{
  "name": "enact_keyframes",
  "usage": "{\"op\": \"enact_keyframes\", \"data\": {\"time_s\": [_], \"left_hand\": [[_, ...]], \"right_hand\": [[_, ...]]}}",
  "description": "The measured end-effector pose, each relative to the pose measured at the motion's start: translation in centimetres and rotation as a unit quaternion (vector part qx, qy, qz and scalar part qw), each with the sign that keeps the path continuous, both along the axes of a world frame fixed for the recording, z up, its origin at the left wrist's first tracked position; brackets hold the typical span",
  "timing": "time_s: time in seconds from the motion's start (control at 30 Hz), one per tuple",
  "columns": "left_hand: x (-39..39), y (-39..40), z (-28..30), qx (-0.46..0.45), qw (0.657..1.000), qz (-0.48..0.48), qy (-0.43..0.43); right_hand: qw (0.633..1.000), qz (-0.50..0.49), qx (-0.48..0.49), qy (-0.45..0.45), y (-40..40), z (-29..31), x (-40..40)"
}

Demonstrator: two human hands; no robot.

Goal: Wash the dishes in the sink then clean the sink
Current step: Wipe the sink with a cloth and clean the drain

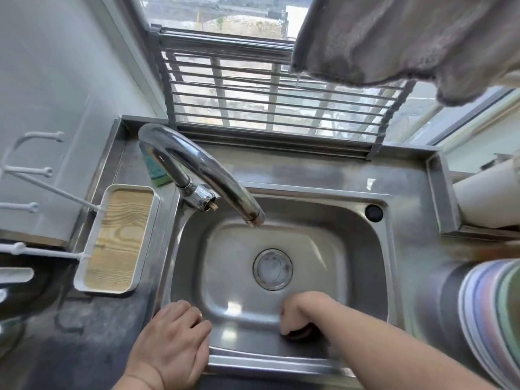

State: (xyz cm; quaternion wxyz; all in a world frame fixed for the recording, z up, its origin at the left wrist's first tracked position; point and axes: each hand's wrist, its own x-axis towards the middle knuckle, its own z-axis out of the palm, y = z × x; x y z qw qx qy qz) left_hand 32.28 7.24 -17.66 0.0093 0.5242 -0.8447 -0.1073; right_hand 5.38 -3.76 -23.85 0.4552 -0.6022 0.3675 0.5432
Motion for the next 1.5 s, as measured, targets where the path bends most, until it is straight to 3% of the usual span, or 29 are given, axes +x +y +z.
{"op": "enact_keyframes", "data": {"time_s": [0.07, 0.1, 0.2, 0.27, 0.33, 0.4, 0.47, 0.57, 0.67, 0.8, 0.87, 1.0, 1.1, 1.17, 1.2, 1.23, 1.3, 1.33, 1.37, 1.4, 1.43, 1.5], "left_hand": [[0.0, -0.1, 0.1, 0.001, 1.000, -0.002, -0.006], [-0.1, 0.0, 0.1, 0.003, 1.000, -0.003, -0.010], [-0.1, 0.1, 0.2, 0.008, 1.000, -0.002, -0.013], [-0.1, 0.0, 0.2, 0.005, 1.000, -0.001, -0.007], [-0.1, -0.1, 0.2, -0.001, 1.000, 0.004, 0.002], [-0.1, 0.0, 0.2, -0.004, 1.000, 0.004, 0.002], [-0.2, 0.0, 0.3, -0.002, 1.000, 0.006, 0.002], [-0.2, 0.0, 0.2, 0.004, 1.000, 0.006, 0.003], [-0.2, 0.1, 0.0, 0.008, 1.000, 0.015, 0.010], [-0.2, -0.1, -0.2, 0.010, 1.000, 0.015, 0.017], [-0.1, -0.1, -0.3, 0.010, 1.000, 0.016, 0.020], [0.0, 0.2, -0.2, 0.012, 1.000, 0.013, 0.012], [0.0, 0.2, 0.0, 0.013, 1.000, 0.011, 0.010], [0.0, 0.1, 0.0, 0.005, 1.000, 0.010, 0.007], [0.0, 0.1, 0.0, 0.001, 1.000, 0.007, 0.006], [0.0, 0.1, 0.0, -0.002, 1.000, 0.005, 0.009], [0.1, 0.2, -0.2, -0.003, 1.000, 0.006, 0.012], [0.1, 0.2, -0.2, -0.002, 1.000, 0.005, 0.007], [0.1, 0.2, -0.2, 0.001, 1.000, 0.004, 0.002], [0.0, 0.1, -0.2, 0.003, 1.000, 0.003, -0.002], [0.1, 0.1, -0.2, 0.005, 1.000, 0.002, -0.004], [0.1, 0.1, -0.3, 0.005, 1.000, 0.002, -0.003]], "right_hand": [[0.990, 0.107, -0.017, 0.093, -0.7, -1.3, -4.8], [0.979, 0.139, -0.081, 0.121, -1.0, -1.9, -6.6], [0.933, 0.185, -0.295, 0.091, -2.2, -2.4, -9.3], [0.921, 0.186, -0.328, 0.102, -2.6, -2.3, -9.5], [0.933, 0.177, -0.288, 0.126, -1.8, -2.2, -8.2], [0.975, 0.126, -0.143, 0.115, 0.1, -1.6, -5.6], [0.996, 0.061, -0.034, 0.064, 1.0, -0.6, -2.2], [0.988, -0.141, -0.004, -0.063, 0.8, -0.6, 3.6], [0.898, -0.411, 0.043, -0.152, 1.1, -0.7, 10.7], [0.771, -0.602, -0.039, -0.203, -0.6, -1.0, 16.9], [0.674, -0.709, -0.022, -0.207, -4.0, -1.0, 17.4], [0.432, -0.879, 0.012, -0.202, -11.0, -0.1, 15.3], [0.399, -0.895, -0.023, -0.198, -12.7, -0.6, 10.2], [0.313, -0.931, -0.119, -0.146, -12.9, -1.9, 5.4], [0.303, -0.925, -0.200, -0.110, -12.3, -2.7, 2.7], [0.338, -0.891, -0.296, -0.062, -11.6, -3.4, -0.1], [0.533, -0.733, -0.422, -0.018, -8.4, -2.2, -5.3], [0.649, -0.611, -0.453, -0.015, -6.4, -2.2, -7.7], [0.753, -0.471, -0.460, -0.016, -4.4, -2.1, -8.9], [0.829, -0.338, -0.446, -0.010, -2.8, -1.7, -9.5], [0.879, -0.234, -0.415, 0.009, -1.4, -1.7, -9.2], [0.938, -0.116, -0.325, 0.042, 1.0, -1.7, -6.7]]}}
